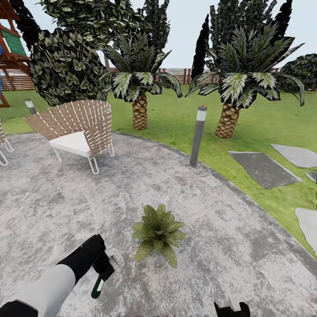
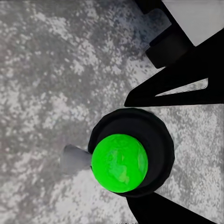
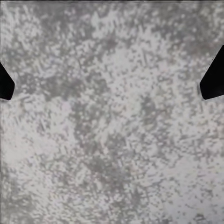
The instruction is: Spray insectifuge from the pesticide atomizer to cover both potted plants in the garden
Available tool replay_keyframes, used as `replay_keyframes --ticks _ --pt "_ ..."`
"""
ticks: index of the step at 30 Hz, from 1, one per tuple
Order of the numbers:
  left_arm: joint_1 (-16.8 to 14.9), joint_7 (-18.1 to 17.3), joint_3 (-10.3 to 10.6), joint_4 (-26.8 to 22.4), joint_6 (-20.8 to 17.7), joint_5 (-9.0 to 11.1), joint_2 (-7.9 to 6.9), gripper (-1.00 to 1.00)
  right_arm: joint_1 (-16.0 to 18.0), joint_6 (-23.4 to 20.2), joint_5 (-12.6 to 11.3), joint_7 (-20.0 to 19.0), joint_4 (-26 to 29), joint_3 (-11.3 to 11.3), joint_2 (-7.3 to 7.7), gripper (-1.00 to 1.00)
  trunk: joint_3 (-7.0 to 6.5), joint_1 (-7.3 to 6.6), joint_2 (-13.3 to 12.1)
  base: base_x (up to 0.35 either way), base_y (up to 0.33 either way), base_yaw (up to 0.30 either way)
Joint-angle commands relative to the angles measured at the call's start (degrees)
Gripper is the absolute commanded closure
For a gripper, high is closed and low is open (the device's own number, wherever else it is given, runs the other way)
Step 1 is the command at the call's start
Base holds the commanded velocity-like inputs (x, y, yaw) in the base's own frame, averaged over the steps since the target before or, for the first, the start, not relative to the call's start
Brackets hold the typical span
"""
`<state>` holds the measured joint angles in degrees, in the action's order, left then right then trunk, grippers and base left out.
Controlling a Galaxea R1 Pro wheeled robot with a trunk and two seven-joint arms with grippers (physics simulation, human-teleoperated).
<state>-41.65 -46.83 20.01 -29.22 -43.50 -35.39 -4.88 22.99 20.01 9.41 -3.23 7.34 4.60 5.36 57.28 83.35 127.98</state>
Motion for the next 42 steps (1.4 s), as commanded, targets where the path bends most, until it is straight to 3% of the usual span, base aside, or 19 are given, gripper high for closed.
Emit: replay_keyframes --ticks 1,11,27,34,42 --pt "-0.01 -0.54 0.20 -0.15 -0.01 -0.56 -0.04 1.00 0.04 0.21 0.44 -0.27 -0.04 0.50 0.00 -1.00 0.05 -0.03 0.02 -0.160 0.261 -0.047" --pt "-0.01 -0.50 0.21 -0.13 0.00 -0.54 -0.07 1.00 0.04 0.21 0.44 -0.28 -0.04 0.50 -0.09 -1.00 0.05 -0.03 0.02 -0.020 0.301 -0.030" --pt "-0.01 -0.45 0.12 -0.22 0.08 -0.47 0.05 1.00 0.04 0.21 0.44 -0.29 -0.04 0.50 -0.09 -1.00 0.05 -0.03 0.02 0.155 0.271 -0.259" --pt "-0.18 -0.83 0.47 -0.23 2.39 -0.58 -0.07 1.00 0.04 0.21 0.44 -0.29 -0.04 0.50 -0.09 -1.00 0.05 -0.03 0.02 0.029 0.025 -0.268" --pt "-0.88 -0.91 1.03 -0.22 2.54 -1.33 -0.60 1.00 0.04 0.21 0.44 -0.29 -0.05 0.50 -0.09 -1.00 0.05 -0.03 0.02 0.000 0.000 -0.268"
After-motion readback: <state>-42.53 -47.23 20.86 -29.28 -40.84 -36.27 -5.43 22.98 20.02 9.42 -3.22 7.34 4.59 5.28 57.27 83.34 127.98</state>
